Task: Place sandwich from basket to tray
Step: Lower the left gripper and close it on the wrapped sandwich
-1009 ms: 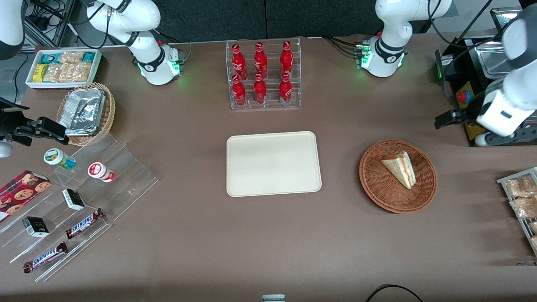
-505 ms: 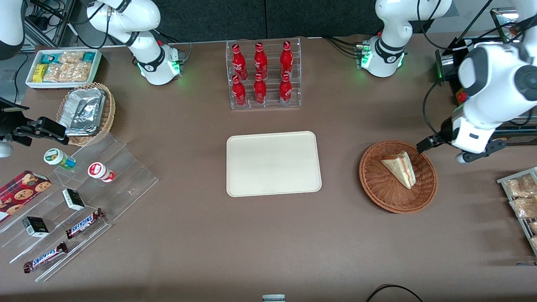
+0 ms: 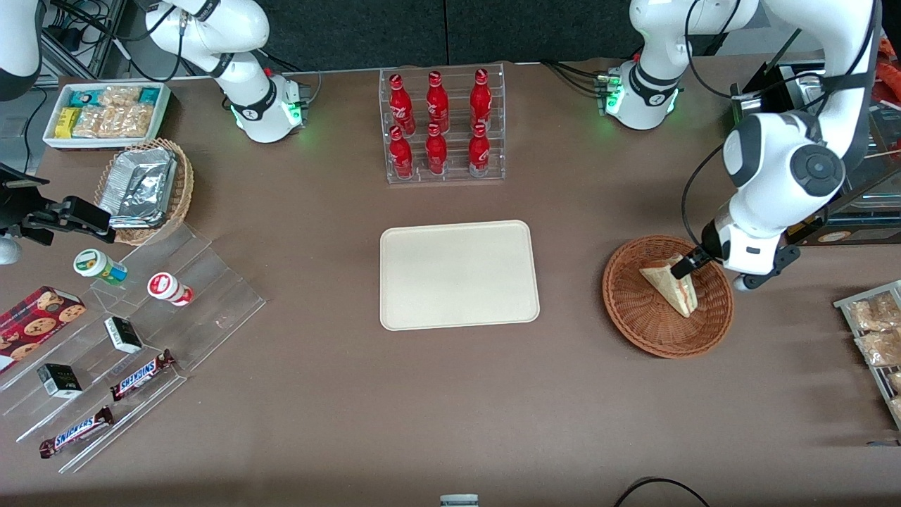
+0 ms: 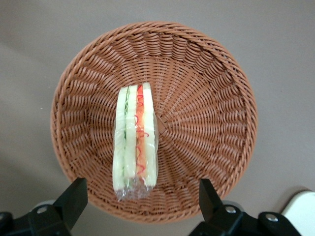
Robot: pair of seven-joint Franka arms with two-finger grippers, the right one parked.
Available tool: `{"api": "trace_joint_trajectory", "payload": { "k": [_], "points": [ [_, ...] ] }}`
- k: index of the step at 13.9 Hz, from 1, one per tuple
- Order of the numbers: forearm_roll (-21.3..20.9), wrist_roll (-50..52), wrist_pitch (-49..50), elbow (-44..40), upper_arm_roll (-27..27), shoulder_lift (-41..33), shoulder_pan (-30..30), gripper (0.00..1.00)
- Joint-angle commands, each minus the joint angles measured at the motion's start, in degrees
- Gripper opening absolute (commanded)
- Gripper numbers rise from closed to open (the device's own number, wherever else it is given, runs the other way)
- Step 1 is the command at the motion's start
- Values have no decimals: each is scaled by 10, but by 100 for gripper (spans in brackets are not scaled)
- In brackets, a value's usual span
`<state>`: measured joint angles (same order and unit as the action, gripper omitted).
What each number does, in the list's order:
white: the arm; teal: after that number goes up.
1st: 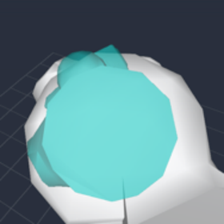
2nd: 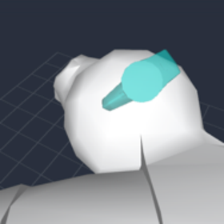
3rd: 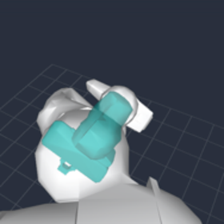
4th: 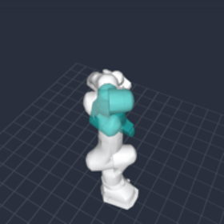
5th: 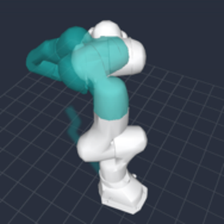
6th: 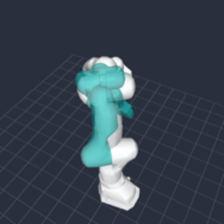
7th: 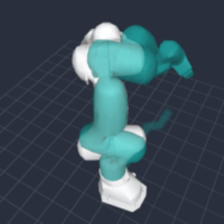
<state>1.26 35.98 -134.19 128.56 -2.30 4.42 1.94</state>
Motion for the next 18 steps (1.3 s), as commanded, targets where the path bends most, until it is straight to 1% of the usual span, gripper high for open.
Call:
{"api": "trace_joint_trajectory", "payload": {
  "k": [1,3,7,8,9,10,11,12,16,18],
  "points": [
    [-14,16,-55,32,-1,15,1,100],
    [-26,16,-82,41,-2,36,0,100],
    [-27,17,-99,53,-1,53,-3,100],
    [-27,17,-109,53,-2,57,-4,97],
    [-27,18,-119,54,-1,61,-5,79],
    [-27,19,-120,56,-2,64,-5,51],
    [-27,18,-120,57,-2,64,-6,17],
    [-27,18,-120,57,-1,64,-6,0],
    [-27,18,-116,55,-1,60,-7,0],
    [-26,16,-98,50,0,52,-7,0]
  ]
}}
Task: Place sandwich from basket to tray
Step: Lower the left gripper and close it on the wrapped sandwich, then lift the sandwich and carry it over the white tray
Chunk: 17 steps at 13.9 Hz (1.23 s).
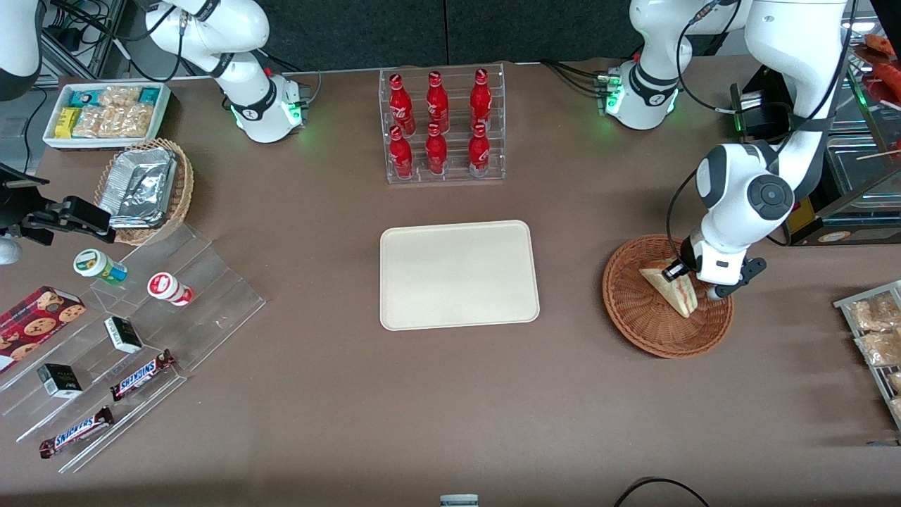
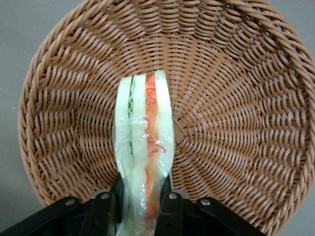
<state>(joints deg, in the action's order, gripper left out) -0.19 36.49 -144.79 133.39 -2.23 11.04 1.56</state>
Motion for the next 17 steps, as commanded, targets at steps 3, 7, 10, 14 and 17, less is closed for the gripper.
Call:
{"api": "trace_joint_trajectory", "payload": {
  "k": [3,7,10,14,17],
  "points": [
    [-11,5,23,-16,0,-10,-3,0],
    [-12,2,212,-134,-1,-8,4,0],
    [-12,3,330,-218,-2,-2,37,0],
    [-3,5,330,-226,-4,-1,118,0],
    [42,4,327,-248,-12,23,194,0]
  ]
}}
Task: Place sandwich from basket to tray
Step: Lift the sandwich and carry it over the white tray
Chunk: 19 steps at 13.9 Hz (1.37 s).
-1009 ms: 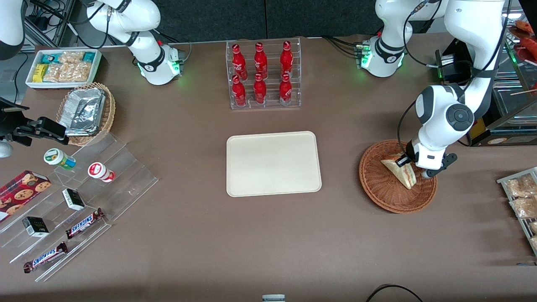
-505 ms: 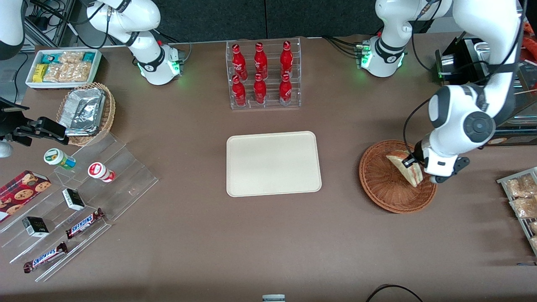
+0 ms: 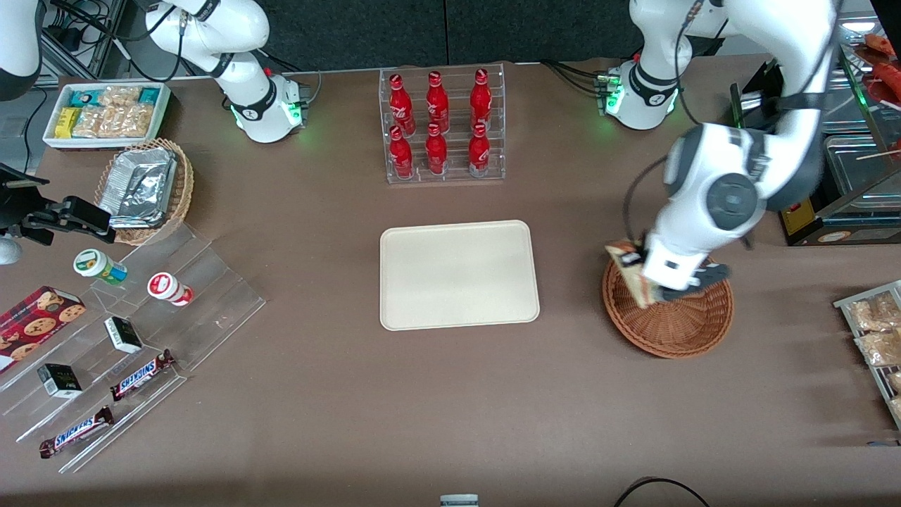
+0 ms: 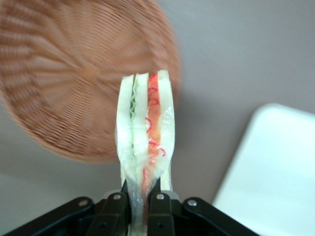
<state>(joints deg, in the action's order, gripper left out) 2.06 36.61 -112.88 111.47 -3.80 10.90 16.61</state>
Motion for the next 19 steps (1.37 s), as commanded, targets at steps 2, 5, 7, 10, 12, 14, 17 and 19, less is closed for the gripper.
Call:
{"api": "trace_joint_trajectory", "payload": {
  "k": [2,5,7,10,12,14,17,19],
  "points": [
    [37,5,6,-76,4,67,84,0],
    [59,3,-12,-138,4,123,137,0],
    [54,0,-25,-175,4,165,176,0],
    [50,2,-61,-202,5,206,218,0],
    [50,2,-91,-200,5,217,236,0],
    [45,11,-110,-204,6,231,251,0],
    [38,29,-137,-205,6,251,261,0],
    [6,50,-142,-203,7,254,265,0]
  ]
}}
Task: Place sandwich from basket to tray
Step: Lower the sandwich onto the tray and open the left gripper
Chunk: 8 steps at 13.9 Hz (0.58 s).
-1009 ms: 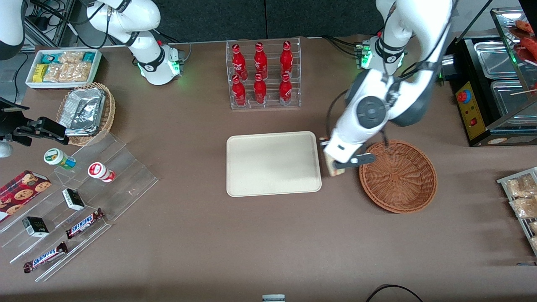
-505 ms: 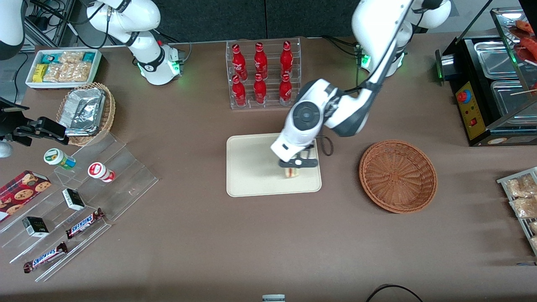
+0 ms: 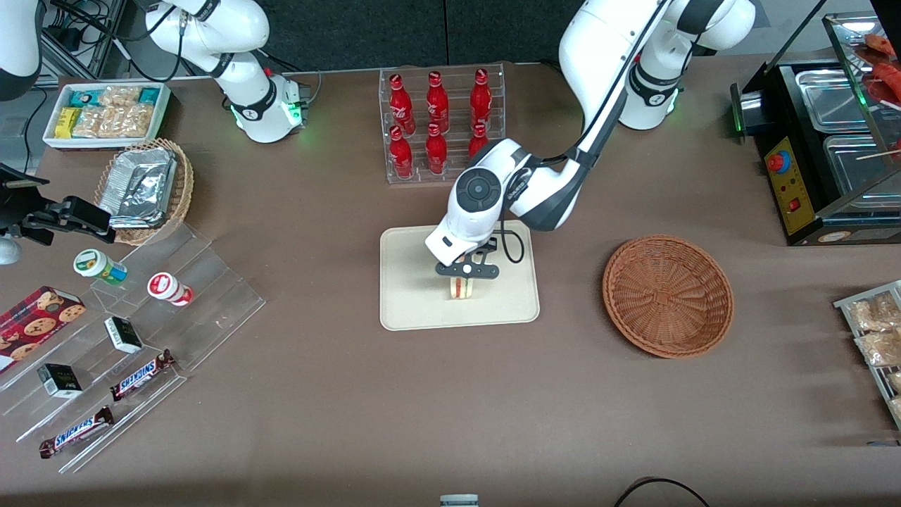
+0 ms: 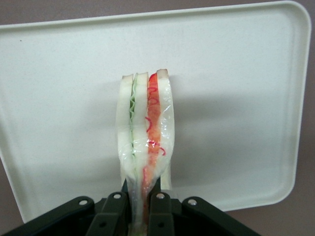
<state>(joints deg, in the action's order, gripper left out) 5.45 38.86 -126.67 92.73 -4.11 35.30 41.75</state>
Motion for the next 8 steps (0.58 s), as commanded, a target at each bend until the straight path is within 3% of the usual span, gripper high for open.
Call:
{"api": "trace_joint_trajectory", "payload": {
  "k": [1,6,8],
  "points": [
    [-39,32,-13,-15,10,15,14,0],
    [-42,39,-39,-14,10,28,14,0],
    [-42,32,-40,-14,10,29,14,31]
  ]
}}
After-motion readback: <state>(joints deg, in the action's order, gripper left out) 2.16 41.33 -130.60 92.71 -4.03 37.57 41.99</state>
